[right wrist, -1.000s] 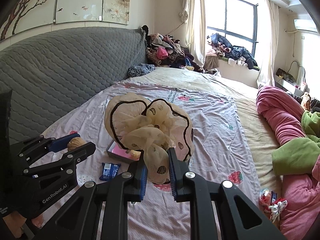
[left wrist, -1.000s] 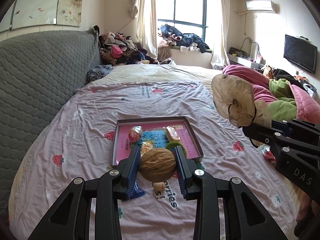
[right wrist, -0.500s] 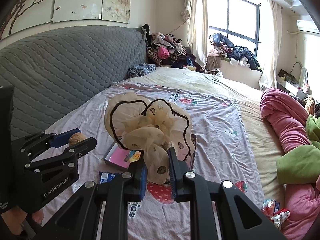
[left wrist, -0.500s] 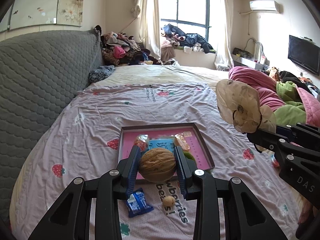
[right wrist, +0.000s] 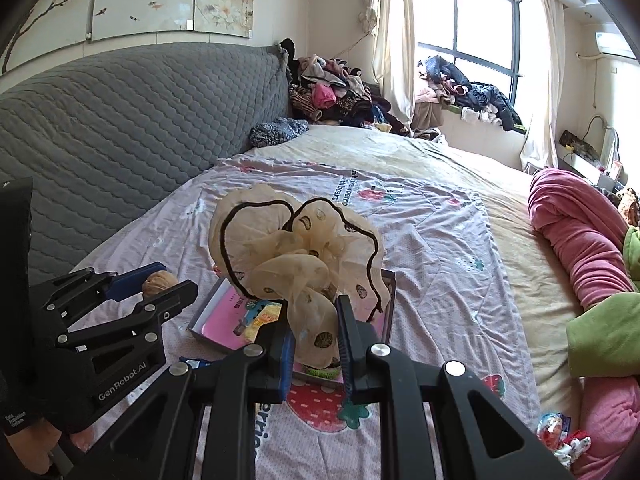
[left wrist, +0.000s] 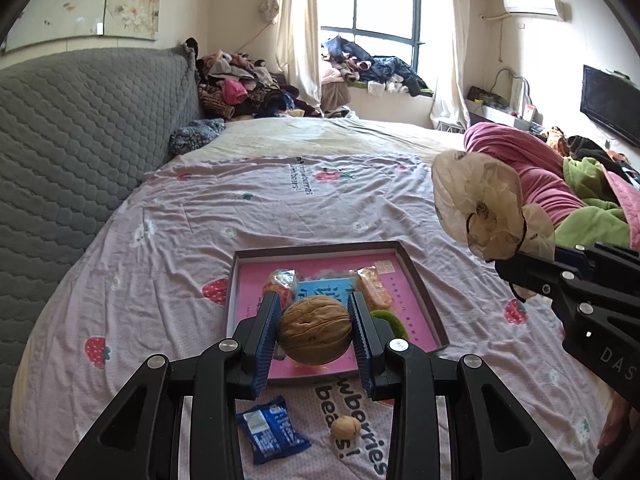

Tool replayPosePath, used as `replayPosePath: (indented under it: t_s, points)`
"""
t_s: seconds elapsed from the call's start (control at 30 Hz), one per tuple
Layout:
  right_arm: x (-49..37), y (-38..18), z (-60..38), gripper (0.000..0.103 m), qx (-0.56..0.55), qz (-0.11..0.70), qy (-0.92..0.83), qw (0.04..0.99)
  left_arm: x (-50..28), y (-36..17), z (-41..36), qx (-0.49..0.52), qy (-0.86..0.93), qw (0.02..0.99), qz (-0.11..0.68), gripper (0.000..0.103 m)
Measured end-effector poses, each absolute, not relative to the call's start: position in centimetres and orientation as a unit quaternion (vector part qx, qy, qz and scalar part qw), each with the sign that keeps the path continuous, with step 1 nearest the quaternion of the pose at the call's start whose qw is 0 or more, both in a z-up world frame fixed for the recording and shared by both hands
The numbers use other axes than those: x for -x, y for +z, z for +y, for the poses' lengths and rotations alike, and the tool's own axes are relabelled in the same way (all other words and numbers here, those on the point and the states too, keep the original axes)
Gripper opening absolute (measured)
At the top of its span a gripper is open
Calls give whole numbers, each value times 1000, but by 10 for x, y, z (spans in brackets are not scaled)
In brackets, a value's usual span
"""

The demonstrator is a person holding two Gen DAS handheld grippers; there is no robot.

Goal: Organize objects
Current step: 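Lift and carry the walnut with the left tool while the right tool carries the scrunchie to the tray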

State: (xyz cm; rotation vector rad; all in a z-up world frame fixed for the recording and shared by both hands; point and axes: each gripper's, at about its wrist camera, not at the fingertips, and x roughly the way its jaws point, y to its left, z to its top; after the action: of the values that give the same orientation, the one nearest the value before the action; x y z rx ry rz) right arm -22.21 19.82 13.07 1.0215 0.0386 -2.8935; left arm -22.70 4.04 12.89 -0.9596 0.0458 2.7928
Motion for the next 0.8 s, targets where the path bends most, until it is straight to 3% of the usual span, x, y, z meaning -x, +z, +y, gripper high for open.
replayPosePath:
  t_s: [0.47,0.8]
  points:
    - [270,64,216,20,-375,-6,-927,31,290,62,32,363,928,81,13,36]
    - [297,7,237,20,-411,-17,-911,13,321,22,68,372,922,98,42,36]
